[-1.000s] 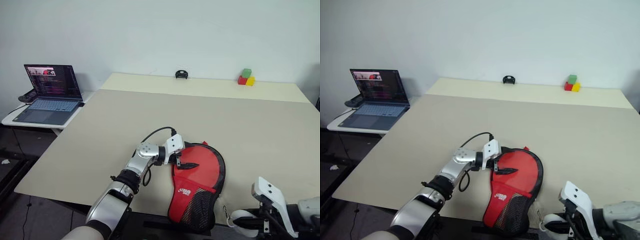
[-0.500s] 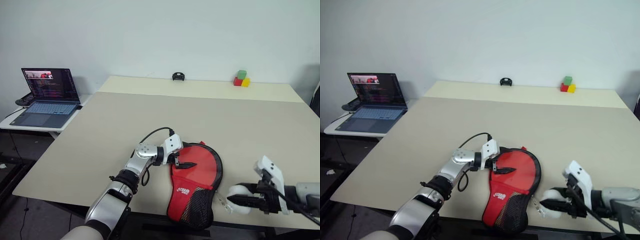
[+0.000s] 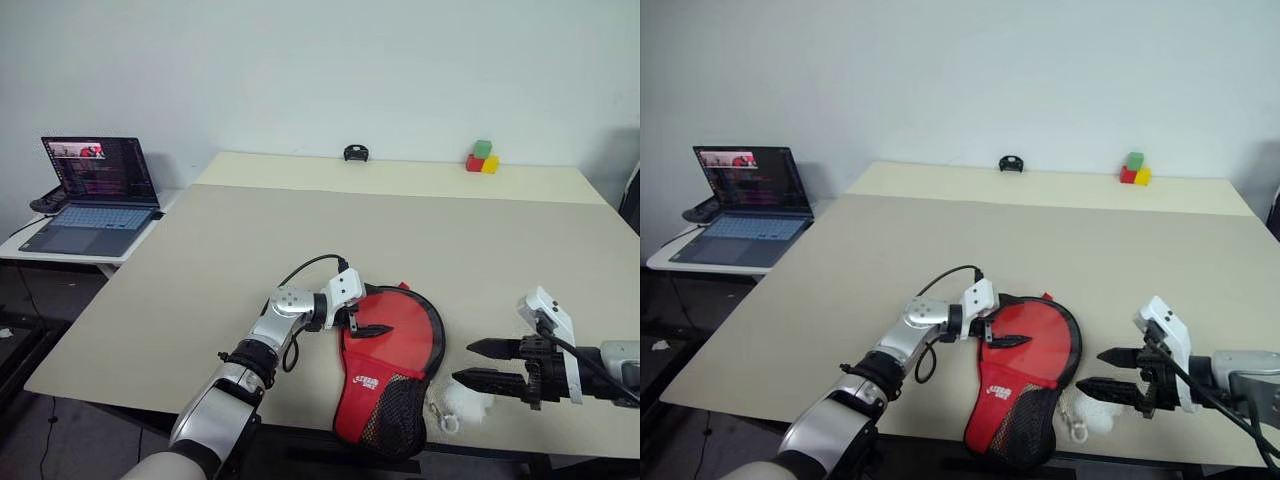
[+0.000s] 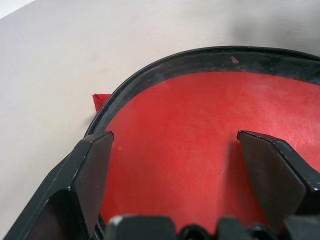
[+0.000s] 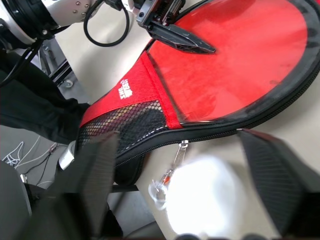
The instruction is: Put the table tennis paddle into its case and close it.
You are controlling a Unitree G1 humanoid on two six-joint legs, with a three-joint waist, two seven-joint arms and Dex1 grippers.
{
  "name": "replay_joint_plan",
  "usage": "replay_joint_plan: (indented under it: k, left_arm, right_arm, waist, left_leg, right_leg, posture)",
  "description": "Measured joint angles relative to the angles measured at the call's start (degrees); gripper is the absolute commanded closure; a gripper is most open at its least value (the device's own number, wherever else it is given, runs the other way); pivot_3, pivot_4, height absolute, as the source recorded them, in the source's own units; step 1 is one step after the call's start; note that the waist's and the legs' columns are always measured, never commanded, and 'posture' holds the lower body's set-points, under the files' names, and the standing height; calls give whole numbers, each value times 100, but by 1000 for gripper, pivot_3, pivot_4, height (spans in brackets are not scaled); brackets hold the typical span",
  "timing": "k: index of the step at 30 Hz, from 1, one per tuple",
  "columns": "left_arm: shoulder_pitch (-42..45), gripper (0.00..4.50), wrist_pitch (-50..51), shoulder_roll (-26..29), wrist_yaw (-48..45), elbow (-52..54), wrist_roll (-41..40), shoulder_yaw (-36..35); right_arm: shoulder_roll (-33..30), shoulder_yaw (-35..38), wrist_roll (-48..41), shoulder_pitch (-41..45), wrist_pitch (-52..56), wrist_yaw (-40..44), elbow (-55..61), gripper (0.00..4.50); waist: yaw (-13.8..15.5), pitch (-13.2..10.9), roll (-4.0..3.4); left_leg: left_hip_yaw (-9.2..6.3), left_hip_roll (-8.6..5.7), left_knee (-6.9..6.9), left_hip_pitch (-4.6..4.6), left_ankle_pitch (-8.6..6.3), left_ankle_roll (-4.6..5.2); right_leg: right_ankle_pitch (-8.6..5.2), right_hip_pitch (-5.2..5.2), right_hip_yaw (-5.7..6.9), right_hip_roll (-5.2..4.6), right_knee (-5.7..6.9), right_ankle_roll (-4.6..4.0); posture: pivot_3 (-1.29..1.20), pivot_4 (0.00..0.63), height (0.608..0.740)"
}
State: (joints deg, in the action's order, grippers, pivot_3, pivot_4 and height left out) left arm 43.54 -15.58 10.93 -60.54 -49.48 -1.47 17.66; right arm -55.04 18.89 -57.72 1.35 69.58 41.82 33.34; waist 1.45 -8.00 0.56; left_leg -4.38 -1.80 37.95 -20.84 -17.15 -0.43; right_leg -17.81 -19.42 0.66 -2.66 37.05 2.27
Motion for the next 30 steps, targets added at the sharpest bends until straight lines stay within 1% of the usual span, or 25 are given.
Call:
replay_joint_plan:
  k: [4,7,9,11,12,15,17,18,22,24,28,30]
  left_arm:
    - [-14,179,3,34,-14,62,0,-2]
    - [-65,179,116,83,-52,274,-10,-19]
    - [-97,179,290,110,-138,495,-41,-47]
    - [-164,179,611,176,-276,798,-134,-93]
    - [-200,179,810,217,-353,980,-201,-117]
    - [-332,179,1323,323,-492,1496,-355,-177]
    - [-369,179,1657,433,-527,1866,-502,-247]
    - [-372,179,1802,490,-531,2052,-557,-296]
    - [-398,179,2275,762,-535,2765,-800,-523]
    - [-461,179,2425,982,-531,3041,-893,-638]
    - [-606,179,2570,1385,-501,3319,-957,-861]
    - [-688,179,2613,1465,-471,3344,-970,-903]
  right_arm:
    - [229,-226,279,553,-277,-228,-348,36]
    - [607,-784,890,1405,-686,-465,-1150,36]
    - [742,-1141,1241,1716,-920,-458,-1584,36]
    - [966,-1496,1644,2027,-1240,-421,-2088,36]
    - [1111,-1658,1840,2193,-1431,-393,-2353,36]
    - [1469,-2009,2257,2479,-1877,-272,-2953,36]
    - [1666,-2125,2497,2642,-2129,-184,-3316,36]
    - [1742,-2167,2577,2695,-2226,-152,-3450,36]
    - [1969,-2247,2814,2793,-2479,16,-3818,36]
    - [2125,-2254,2916,2856,-2562,82,-3961,36]
    - [2282,-2333,3089,2864,-2685,207,-4138,36]
    - [2355,-2376,3202,2866,-2775,229,-4240,410]
  waist:
    - [-16,1,0]
    - [-40,3,-13]
    - [-42,-6,-5]
    - [-63,-8,-2]
    - [-95,-9,-5]
    - [-140,-11,-6]
    - [-157,-17,-9]
    - [-156,-22,-10]
    - [-156,-42,-19]
    - [-160,-56,-23]
    - [-174,-67,-34]
    - [-175,-67,-34]
  left_leg:
    - [0,0,0,1,0,0]
    - [5,0,-1,-4,0,0]
    - [1,1,-5,-14,1,0]
    - [7,2,-3,-37,2,-3]
    - [8,2,0,-66,8,-13]
    - [13,2,6,-146,19,-32]
    - [13,2,23,-199,23,-37]
    - [14,1,26,-206,23,-38]
    - [14,1,37,-203,26,-41]
    - [14,0,49,-201,27,-43]
    - [14,0,74,-198,28,-43]
    - [14,-1,81,-198,28,-43]
  right_leg:
    - [0,-1,-1,0,1,0]
    - [1,-17,-6,0,9,-1]
    - [-1,-27,-2,3,10,-5]
    - [-3,-53,-8,4,10,-9]
    - [-3,-83,-9,4,12,-9]
    - [-2,-164,-9,3,25,-10]
    - [-2,-221,-9,1,80,-10]
    - [-3,-231,-8,-1,87,-11]
    - [-5,-232,-10,-3,81,-14]
    - [-6,-233,-12,-3,95,-16]
    - [-5,-232,-13,-2,117,-17]
    - [-5,-230,-14,-2,123,-17]
  posture:
    - [0,150,740]
    - [0,150,740]
    - [0,150,740]
    - [0,150,740]
    - [0,150,740]
    - [0,150,740]
    - [0,150,740]
    - [0,150,740]
    - [0,150,740]
    - [0,150,740]
    - [0,150,740]
    - [0,150,740]
